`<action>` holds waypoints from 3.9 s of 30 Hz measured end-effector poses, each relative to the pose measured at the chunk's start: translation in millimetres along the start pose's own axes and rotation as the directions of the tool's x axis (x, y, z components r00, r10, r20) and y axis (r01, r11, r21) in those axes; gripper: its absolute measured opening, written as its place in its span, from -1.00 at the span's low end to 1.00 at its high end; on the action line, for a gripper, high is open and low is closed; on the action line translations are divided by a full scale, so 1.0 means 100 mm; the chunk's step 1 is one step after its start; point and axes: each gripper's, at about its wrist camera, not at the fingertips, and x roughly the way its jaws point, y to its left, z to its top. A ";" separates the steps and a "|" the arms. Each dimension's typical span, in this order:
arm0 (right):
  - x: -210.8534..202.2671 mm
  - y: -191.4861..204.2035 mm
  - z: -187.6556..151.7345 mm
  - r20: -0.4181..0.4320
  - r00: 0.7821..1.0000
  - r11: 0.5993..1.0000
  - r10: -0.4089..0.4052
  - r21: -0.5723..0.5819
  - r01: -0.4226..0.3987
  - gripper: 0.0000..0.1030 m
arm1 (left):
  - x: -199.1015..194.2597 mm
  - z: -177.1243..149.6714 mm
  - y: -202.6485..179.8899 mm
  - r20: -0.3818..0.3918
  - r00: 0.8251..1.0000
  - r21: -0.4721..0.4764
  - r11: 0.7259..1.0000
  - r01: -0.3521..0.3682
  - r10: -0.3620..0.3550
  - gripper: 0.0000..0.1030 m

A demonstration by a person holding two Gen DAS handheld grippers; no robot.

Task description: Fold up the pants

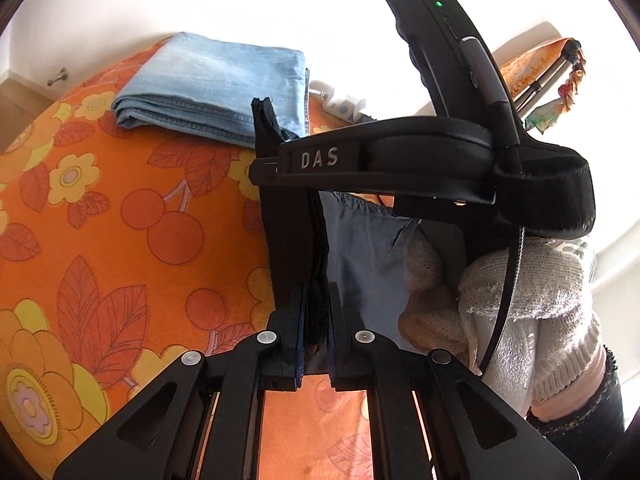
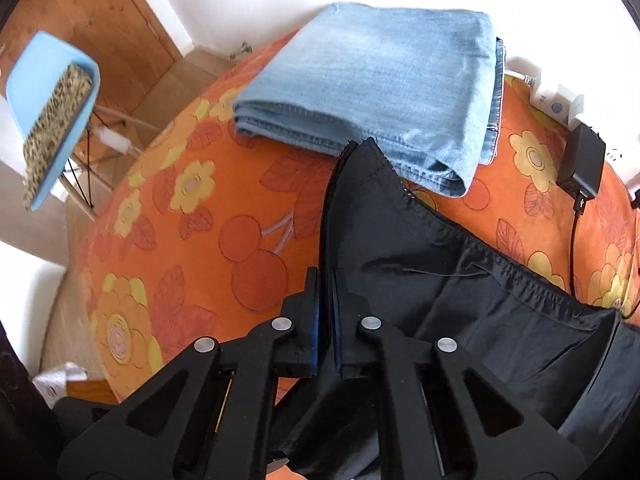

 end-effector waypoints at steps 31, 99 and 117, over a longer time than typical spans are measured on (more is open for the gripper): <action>-0.98 0.43 0.09 0.273 0.943 0.978 0.188 0.039 -0.207 -0.93 | -0.75 0.08 -0.04 0.146 0.982 0.058 0.992 0.109 -0.116 -0.54; -2.13 -3.43 -1.68 0.399 0.900 0.982 -0.176 0.137 0.131 -0.79 | 1.60 -0.70 -1.53 -0.261 0.962 0.438 0.898 0.047 0.077 -0.35; -2.42 -3.76 -1.93 0.279 0.880 0.892 -0.385 0.357 0.277 -0.56 | 1.38 -0.62 -1.53 -0.223 0.973 0.431 0.901 0.046 0.057 -0.35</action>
